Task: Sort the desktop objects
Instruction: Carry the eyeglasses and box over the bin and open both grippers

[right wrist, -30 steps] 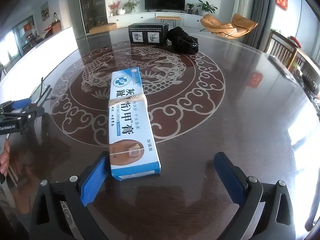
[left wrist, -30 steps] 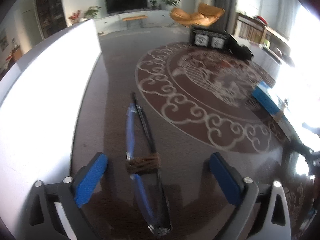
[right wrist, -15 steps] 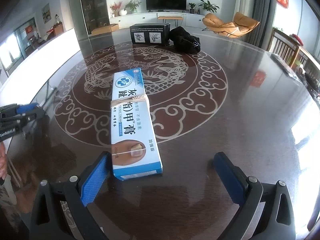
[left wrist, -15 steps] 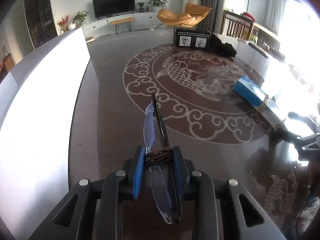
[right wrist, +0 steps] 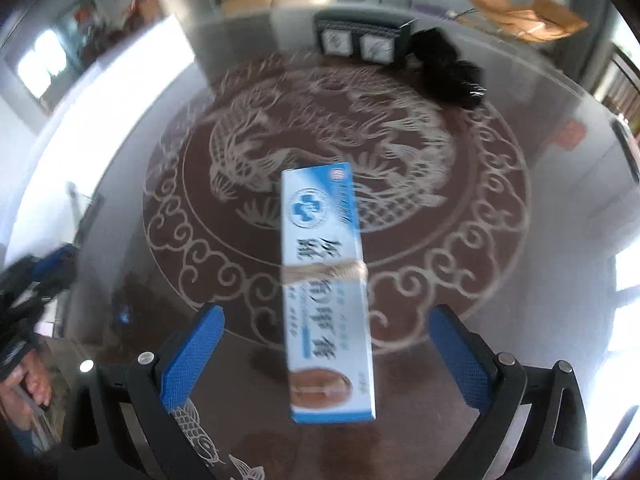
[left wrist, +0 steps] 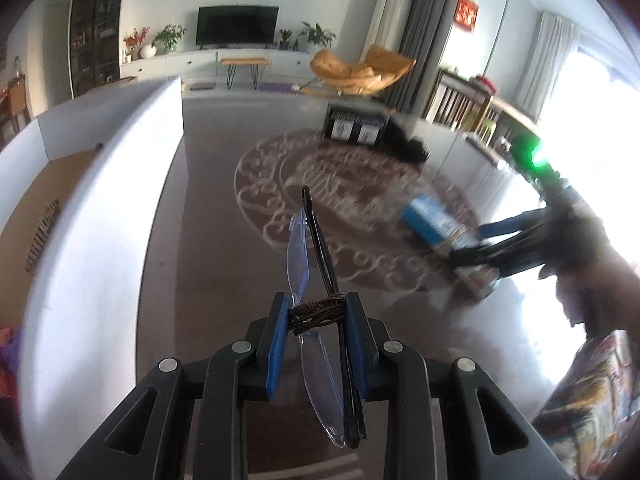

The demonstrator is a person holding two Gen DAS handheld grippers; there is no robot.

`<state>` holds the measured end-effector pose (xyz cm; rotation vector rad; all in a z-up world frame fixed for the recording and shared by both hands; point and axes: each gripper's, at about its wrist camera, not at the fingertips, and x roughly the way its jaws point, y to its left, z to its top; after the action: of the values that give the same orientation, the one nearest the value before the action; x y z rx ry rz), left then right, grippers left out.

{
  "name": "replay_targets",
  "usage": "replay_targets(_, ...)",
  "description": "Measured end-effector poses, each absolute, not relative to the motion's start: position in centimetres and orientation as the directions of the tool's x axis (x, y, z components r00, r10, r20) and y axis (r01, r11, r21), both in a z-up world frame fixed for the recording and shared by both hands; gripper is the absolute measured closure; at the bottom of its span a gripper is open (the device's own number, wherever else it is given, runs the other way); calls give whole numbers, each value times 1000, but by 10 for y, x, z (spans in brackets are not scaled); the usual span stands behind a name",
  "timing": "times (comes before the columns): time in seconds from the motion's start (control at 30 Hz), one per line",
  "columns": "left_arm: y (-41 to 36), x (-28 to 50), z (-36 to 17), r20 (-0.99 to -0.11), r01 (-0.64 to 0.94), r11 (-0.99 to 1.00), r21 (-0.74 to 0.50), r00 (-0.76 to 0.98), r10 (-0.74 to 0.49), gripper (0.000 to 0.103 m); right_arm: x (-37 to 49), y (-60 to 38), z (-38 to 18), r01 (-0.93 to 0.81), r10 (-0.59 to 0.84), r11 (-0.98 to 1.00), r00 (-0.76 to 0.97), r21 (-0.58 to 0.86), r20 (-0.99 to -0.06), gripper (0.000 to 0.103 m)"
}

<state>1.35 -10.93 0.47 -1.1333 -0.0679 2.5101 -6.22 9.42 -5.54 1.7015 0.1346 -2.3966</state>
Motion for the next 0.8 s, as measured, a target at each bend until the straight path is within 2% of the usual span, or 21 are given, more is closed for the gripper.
replay_targets(0.03, -111, 16, 10, -704, -326, -924, -202, -607, 368, 75, -64, 89, -58, 225, -79, -974, -306, 8, -949, 30)
replay_targets(0.07, -113, 19, 16, -696, -326, -923, -205, -614, 372, 75, -66, 88, -62, 217, -59, -976, -276, -2, -959, 60)
replay_targets(0.27, -142, 28, 41, -665, -303, -915, -266, -630, 402, 75, -50, 83, -47, 183, -63, -983, -315, 5, -947, 62)
replay_targets(0.5, -199, 37, 88, -603, -254, -915, -314, -691, 399, 75, -54, 47, 37, 244, -159, -968, -418, 58, -895, 62)
replay_targets(0.67, -256, 39, 114, -599, -175, -954, -245, -746, 291, 75, -65, -22, 93, 339, -302, -929, -471, 146, -829, 62)
replay_targets(0.8, -310, 29, 114, -638, -78, -979, -187, -748, 181, 75, -70, -101, 119, 452, -443, -861, -445, 232, -778, 62)
